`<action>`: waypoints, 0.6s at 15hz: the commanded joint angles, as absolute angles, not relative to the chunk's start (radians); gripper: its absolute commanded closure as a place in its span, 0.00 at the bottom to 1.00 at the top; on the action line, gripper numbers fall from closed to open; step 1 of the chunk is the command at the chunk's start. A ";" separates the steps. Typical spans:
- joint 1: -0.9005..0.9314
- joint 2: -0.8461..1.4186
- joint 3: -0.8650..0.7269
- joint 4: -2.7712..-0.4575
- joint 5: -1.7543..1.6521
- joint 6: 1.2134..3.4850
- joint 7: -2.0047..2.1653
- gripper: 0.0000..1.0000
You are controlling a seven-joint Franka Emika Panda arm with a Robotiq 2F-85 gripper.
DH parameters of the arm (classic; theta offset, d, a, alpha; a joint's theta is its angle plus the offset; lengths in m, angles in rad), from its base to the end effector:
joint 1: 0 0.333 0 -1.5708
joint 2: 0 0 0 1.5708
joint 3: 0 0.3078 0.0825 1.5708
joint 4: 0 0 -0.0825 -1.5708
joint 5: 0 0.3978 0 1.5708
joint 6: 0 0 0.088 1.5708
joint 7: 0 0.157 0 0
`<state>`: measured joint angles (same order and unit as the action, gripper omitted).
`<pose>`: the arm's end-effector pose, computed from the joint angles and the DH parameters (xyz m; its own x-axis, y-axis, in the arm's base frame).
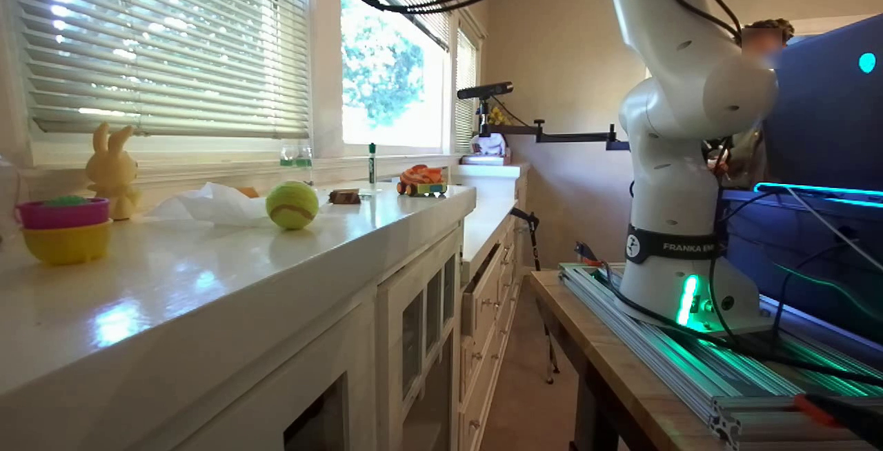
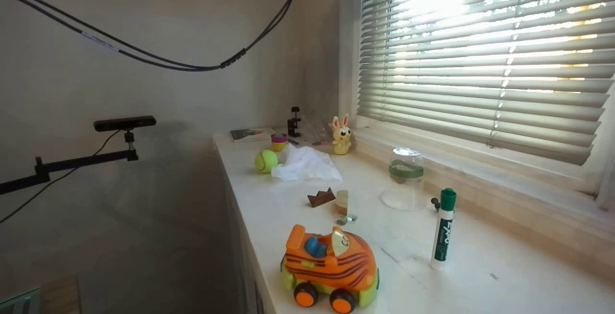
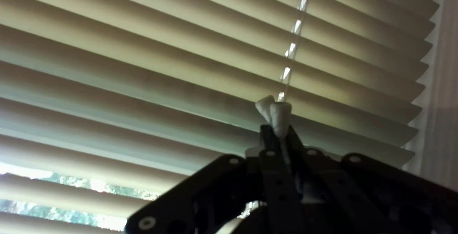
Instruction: Open the blinds of the window
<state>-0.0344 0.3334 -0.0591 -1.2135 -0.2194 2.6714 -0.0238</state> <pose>0.7515 -0.0593 0.7006 0.4510 0.1942 0.8711 -0.0822 -0.9629 0.2572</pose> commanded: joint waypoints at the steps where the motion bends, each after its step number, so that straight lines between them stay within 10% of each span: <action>1: -0.025 0.277 -0.101 -1.322 -0.276 2.634 0.013 0.96; 9: -0.019 0.256 -0.160 -1.438 -0.347 2.614 0.021 0.96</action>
